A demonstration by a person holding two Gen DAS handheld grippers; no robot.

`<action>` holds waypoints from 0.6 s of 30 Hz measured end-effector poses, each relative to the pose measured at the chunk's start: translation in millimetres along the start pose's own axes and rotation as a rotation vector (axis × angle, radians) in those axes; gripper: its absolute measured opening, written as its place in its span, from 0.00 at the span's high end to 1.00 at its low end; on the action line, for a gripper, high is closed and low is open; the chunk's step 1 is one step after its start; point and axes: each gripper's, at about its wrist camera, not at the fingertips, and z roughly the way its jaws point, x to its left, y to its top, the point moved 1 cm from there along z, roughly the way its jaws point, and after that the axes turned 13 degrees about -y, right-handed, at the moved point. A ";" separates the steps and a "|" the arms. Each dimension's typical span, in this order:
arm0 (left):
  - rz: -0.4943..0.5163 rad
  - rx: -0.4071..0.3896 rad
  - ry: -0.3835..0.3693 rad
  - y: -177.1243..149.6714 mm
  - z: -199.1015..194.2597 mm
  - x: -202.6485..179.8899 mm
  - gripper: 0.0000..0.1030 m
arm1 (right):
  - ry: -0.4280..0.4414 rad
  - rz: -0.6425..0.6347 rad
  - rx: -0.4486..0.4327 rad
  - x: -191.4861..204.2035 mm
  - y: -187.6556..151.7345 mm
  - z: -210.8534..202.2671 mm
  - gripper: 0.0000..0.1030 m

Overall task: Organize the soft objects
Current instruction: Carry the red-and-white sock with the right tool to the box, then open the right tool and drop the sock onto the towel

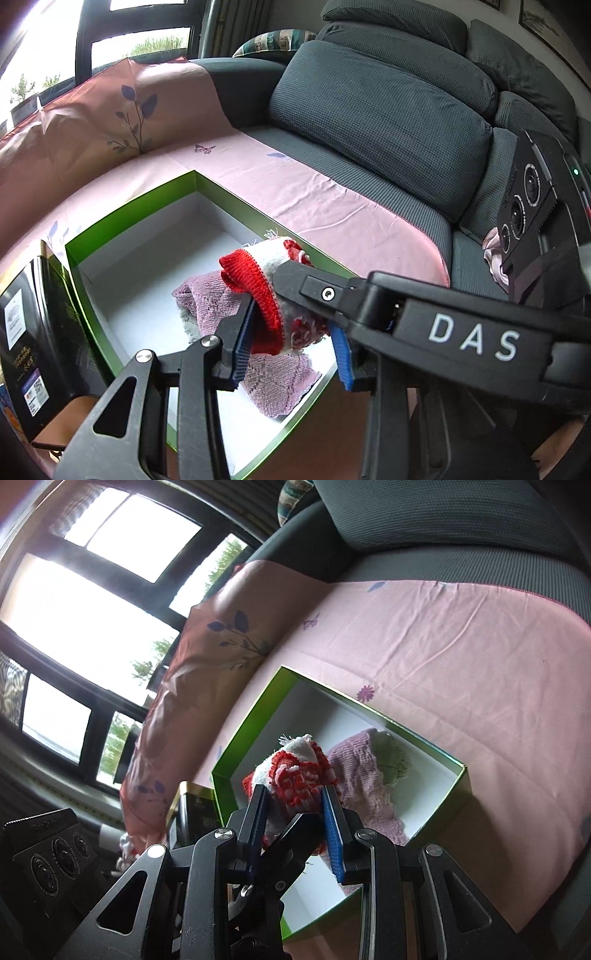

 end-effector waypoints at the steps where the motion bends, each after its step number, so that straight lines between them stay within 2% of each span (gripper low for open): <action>1: -0.006 0.008 -0.004 -0.8 4.0 0.9 0.66 | -0.018 0.005 0.004 -2.1 0.0 2.0 0.69; 5: -0.042 0.045 -0.036 -4.4 19.0 5.9 0.64 | -0.088 0.025 0.018 -9.0 1.0 9.2 0.69; 9: -0.090 0.060 -0.047 -5.3 22.7 9.4 0.63 | -0.118 0.031 0.016 -13.3 1.4 9.3 0.69; 12: -0.121 0.052 -0.018 -5.4 16.1 13.0 0.56 | -0.125 0.010 -0.001 -11.0 1.2 2.7 0.68; 13: -0.125 0.044 -0.008 -5.1 11.8 13.9 0.54 | -0.122 0.006 -0.011 -9.7 0.6 -0.2 0.65; 14: -0.129 0.032 -0.002 -4.6 6.4 14.7 0.54 | -0.117 0.004 -0.022 -9.2 0.1 -3.6 0.55; 16: -0.137 0.007 0.011 -3.7 -5.7 16.5 0.46 | -0.100 0.000 -0.048 -7.1 -1.3 -10.9 0.38; 18: -0.144 -0.020 0.034 -3.8 -19.5 18.0 0.38 | -0.087 -0.011 -0.070 -4.2 -2.2 -17.9 0.34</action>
